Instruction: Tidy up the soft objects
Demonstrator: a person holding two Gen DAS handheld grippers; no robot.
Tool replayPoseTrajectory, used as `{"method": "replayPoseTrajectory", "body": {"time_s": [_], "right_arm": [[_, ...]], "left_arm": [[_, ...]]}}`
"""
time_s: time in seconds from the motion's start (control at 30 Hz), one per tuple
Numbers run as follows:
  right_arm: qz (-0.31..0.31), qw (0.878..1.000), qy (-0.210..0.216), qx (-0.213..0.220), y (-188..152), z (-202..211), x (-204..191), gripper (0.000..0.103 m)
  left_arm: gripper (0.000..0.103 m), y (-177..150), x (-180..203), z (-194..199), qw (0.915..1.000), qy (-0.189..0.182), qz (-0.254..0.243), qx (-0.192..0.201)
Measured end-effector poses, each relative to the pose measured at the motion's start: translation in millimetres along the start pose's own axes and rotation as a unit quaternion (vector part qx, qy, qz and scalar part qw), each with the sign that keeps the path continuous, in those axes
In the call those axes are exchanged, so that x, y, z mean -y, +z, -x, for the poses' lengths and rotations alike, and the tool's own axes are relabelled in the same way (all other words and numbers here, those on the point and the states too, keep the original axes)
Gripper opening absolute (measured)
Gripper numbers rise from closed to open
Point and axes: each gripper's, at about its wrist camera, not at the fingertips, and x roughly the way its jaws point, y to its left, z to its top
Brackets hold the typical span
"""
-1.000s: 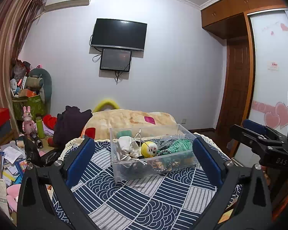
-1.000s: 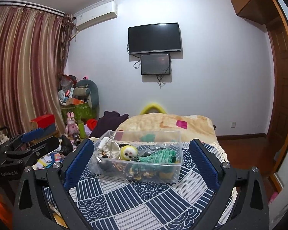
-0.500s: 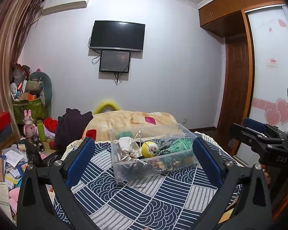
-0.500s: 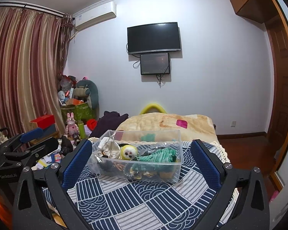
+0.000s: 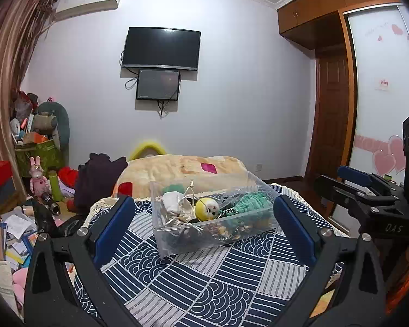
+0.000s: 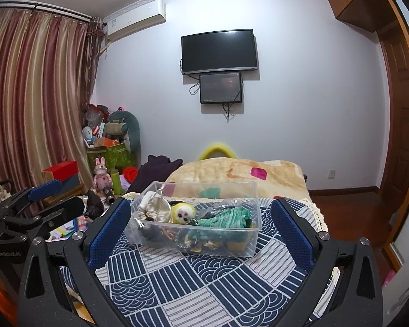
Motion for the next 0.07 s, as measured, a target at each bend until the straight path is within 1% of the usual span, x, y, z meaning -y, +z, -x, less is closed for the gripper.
{"method": "replayPoseTrajectory", "body": {"time_s": [0.07], "right_arm": [[-0.001, 1.000, 0.001, -0.001, 0.3, -0.2, -0.2, 0.103]], "left_arm": [[0.103, 0.0, 1.0, 0.0, 1.0000, 0.001, -0.004, -0.001]]}}
